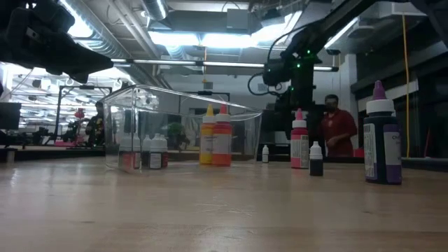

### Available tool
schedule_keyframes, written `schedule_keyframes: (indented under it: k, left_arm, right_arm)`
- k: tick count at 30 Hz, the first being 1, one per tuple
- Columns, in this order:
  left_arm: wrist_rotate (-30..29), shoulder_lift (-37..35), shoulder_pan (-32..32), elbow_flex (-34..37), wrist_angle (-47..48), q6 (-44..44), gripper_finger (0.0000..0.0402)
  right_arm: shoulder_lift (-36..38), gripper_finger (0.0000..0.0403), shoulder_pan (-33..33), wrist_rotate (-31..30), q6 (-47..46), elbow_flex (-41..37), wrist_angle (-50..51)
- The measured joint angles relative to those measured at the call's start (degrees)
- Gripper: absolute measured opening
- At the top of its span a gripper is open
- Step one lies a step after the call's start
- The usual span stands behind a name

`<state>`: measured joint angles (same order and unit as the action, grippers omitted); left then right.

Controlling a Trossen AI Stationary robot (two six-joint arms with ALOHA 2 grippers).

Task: Pick & Place food coloring
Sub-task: Put the top small black food coloring bottle into the transparent bin

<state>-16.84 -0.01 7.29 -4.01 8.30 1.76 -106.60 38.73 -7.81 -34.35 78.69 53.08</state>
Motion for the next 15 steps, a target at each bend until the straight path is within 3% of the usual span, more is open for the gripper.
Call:
schedule_keyframes:
  k: [15]
  left_arm:
    - [0.0,0.0,0.0,0.0,0.0,0.0,0.0052]
  right_arm:
    - [-4.9,0.0307,0.2,3.0,-1.2,-0.3,-0.2]
